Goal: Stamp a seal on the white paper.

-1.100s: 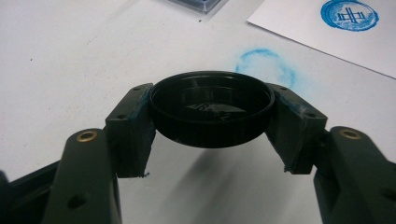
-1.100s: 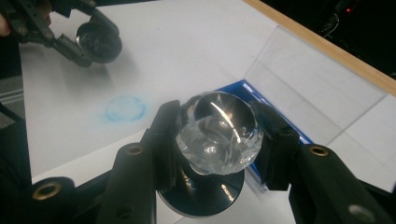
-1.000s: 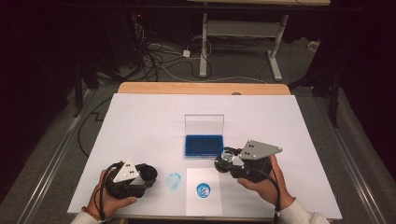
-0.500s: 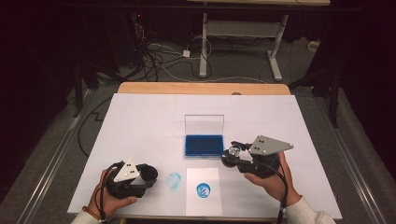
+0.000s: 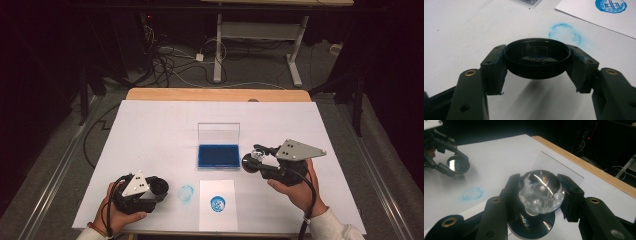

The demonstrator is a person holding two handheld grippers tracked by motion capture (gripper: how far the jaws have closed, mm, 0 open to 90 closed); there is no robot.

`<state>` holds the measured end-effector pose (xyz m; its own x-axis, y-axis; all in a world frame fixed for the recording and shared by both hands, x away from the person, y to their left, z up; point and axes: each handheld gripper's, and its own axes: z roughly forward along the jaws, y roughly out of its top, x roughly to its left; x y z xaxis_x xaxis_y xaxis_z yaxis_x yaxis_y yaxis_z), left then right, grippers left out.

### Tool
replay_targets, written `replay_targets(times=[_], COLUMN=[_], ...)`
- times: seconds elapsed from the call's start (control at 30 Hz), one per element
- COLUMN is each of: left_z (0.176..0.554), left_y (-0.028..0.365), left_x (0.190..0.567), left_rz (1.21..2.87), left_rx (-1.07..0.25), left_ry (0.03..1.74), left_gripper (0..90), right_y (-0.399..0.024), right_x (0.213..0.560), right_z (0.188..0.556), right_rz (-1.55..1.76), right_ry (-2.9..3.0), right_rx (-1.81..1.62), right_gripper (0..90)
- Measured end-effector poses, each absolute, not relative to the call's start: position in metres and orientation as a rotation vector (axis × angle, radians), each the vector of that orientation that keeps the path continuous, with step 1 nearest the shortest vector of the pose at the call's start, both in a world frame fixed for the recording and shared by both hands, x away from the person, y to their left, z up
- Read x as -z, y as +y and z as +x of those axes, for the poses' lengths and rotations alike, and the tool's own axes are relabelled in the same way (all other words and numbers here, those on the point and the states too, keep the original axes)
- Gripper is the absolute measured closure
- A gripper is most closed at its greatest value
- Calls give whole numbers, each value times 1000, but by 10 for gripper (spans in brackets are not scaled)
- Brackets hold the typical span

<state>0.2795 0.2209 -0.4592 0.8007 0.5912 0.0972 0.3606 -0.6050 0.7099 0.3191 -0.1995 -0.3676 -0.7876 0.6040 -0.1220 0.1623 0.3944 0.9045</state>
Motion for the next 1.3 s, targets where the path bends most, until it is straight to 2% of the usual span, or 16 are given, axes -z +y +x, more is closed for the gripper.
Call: replay_targets(times=[0.73,1.3], left_z=[288,313], left_y=[193,174], left_x=[449,446], left_rz=[2262,2263], left_rx=[-412,-412], left_ry=[595,576], left_gripper=[367,367], right_y=[-191,-185], right_x=[354,352], right_z=[319,329], right_rz=[635,647], right_ry=[2189,2179], right_rx=[-1443,-1447], right_gripper=[568,568])
